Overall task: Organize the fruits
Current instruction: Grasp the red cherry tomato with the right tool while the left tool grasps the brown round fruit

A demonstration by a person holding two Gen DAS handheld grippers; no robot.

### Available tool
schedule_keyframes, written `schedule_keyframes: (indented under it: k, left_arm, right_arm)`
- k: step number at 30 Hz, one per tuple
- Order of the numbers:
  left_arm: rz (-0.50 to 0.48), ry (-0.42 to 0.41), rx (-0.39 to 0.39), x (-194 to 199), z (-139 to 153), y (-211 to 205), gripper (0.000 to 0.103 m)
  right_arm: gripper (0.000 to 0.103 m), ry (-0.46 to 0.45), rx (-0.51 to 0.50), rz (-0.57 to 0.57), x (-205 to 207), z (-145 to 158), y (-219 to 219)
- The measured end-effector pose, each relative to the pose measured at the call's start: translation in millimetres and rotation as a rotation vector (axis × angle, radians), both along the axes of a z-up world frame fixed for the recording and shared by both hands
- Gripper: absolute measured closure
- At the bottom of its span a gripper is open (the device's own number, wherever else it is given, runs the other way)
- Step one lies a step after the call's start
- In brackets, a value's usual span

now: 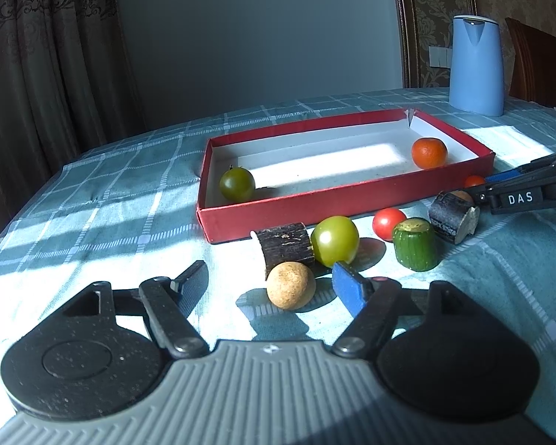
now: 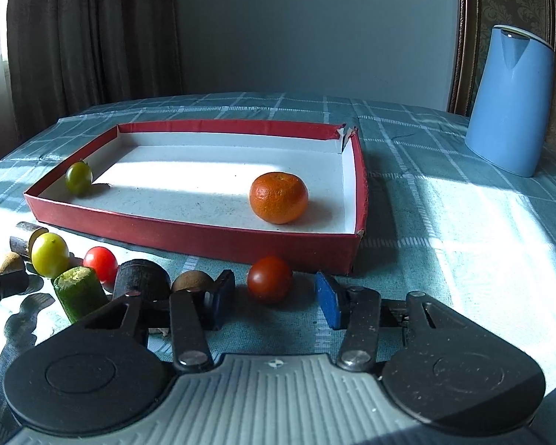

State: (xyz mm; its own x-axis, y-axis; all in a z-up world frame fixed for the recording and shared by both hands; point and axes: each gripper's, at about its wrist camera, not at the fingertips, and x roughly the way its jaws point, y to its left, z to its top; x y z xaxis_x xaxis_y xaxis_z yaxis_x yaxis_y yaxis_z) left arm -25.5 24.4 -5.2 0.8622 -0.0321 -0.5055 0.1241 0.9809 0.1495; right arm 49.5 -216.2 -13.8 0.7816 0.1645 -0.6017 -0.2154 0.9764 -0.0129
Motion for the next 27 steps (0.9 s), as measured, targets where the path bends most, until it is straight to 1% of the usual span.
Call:
schedule_keyframes:
  k: [3,7,9,10,11,13,15,17,22,27]
  left_arm:
    - [-0.003,-0.003,0.006,-0.2,-0.4,-1.4,0.031]
    - [-0.003,-0.006,0.012,-0.4,-0.7,-2.0,0.032]
    - [-0.003,-0.004,0.016,-0.5,-1.3,-2.5,0.041]
    - [-0.002,0.0,0.019,0.0,-1.7,-2.7,0.05]
    - [-0.003,0.013,0.021,1.6,-2.7,-2.6,0.057]
    - [-0.013,0.024,0.017,2.6,-3.3,-2.5,0.064]
    - [-0.016,0.021,0.021,1.6,-3.5,-3.3,0.067]
    - [-0.021,0.026,0.024,2.0,-4.3,-4.0,0.076]
    - [-0.022,0.024,0.025,0.9,-4.3,-3.9,0.078]
    - [-0.014,-0.013,0.025,-4.0,-2.1,-3.5,0.078]
  right_arm:
    - [0.078,-0.003,0.009,0.002,-0.5,0.3,-1.2]
    - [0.078,-0.002,0.06,-0.009,-1.1,1.4,-9.6]
    - [0.078,-0.003,0.075,-0.019,-2.2,1.7,-13.1]
    - [0.078,-0.004,0.081,-0.02,-3.1,1.9,-14.2]
    - [0.078,-0.007,0.083,-0.019,-3.4,2.2,-14.8]
    - [0.078,-0.017,0.084,-0.018,-5.2,3.2,-15.0]
    - [0.078,-0.034,0.081,-0.015,-7.6,4.6,-14.5]
    - [0.078,-0.038,0.077,-0.01,-8.7,5.0,-13.4]
    - [0.078,-0.049,0.078,-0.011,-11.0,5.9,-13.7]
    - [0.078,-0.066,0.076,-0.013,-14.1,7.2,-13.5]
